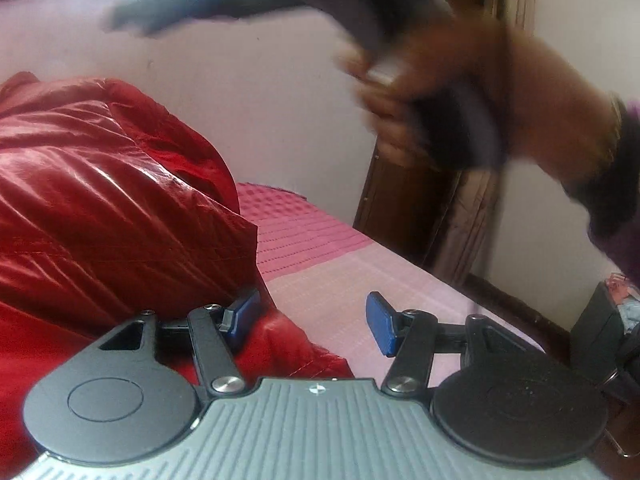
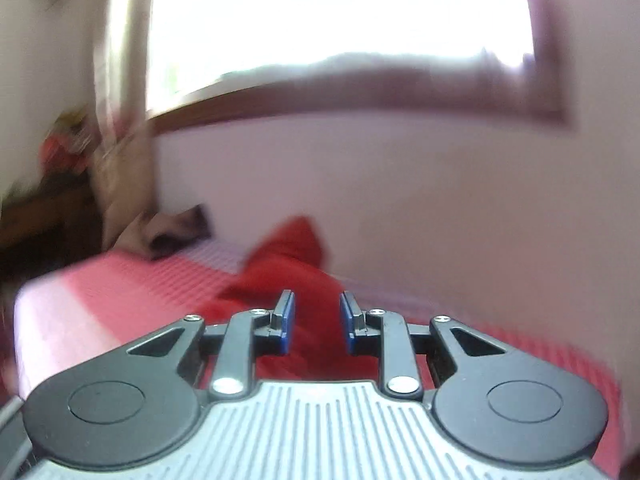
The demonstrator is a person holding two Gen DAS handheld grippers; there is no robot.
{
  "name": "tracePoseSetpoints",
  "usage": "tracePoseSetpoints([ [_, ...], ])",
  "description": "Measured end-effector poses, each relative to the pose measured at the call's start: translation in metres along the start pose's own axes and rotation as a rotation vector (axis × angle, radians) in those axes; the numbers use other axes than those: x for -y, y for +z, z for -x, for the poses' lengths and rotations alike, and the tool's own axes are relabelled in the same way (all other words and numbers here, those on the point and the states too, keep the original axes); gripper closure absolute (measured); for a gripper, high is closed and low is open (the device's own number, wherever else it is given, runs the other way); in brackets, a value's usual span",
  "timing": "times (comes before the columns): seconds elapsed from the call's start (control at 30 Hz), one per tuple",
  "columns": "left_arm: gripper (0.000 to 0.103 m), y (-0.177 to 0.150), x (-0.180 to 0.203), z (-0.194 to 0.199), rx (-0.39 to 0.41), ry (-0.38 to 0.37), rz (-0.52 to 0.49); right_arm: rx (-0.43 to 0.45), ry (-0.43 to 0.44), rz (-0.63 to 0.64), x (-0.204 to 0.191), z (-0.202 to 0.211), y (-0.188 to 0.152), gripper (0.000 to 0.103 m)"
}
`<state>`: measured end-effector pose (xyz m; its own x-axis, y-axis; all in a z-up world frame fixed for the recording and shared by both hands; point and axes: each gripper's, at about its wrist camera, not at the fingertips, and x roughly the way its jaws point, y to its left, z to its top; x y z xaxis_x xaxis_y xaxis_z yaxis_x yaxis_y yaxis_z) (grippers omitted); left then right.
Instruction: Fold large clothes
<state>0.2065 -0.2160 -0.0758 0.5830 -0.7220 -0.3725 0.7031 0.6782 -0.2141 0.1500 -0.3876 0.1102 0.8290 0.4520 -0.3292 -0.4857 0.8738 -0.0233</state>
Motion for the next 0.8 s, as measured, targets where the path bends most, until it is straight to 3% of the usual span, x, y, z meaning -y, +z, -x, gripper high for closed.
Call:
tracePoseSetpoints([
  [0.13, 0.046, 0.001, -0.005, -0.010, 0.005, 0.003, -0.004, -0.118, 0.038, 0.157, -0.025, -0.049, 0.006, 0.079],
  [0.2, 0.046, -0.002, -0.005, -0.006, 0.013, 0.001, -0.016, -0.210, 0.002, 0.215, -0.025, -0.074, -0.005, 0.081],
  [0.27, 0.046, -0.003, -0.004, -0.002, 0.019, -0.007, -0.016, -0.244, 0.017, 0.197, -0.013, -0.080, -0.019, 0.081],
  [0.4, 0.048, -0.006, -0.003, 0.018, 0.043, -0.032, -0.035, -0.255, 0.051, 0.136, 0.016, -0.067, -0.046, 0.082],
  [0.5, 0.048, -0.006, -0.007, 0.052, 0.121, -0.039, -0.003, -0.248, 0.072, 0.105, 0.035, -0.053, -0.058, 0.082],
  [0.67, 0.047, 0.013, -0.035, 0.092, 0.280, 0.084, 0.048, -0.193, 0.087, 0.077, 0.050, -0.028, -0.069, 0.081],
  [0.8, 0.052, 0.017, -0.060, 0.060, 0.190, 0.085, 0.066, -0.170, 0.093, 0.053, 0.062, -0.020, -0.077, 0.082],
])
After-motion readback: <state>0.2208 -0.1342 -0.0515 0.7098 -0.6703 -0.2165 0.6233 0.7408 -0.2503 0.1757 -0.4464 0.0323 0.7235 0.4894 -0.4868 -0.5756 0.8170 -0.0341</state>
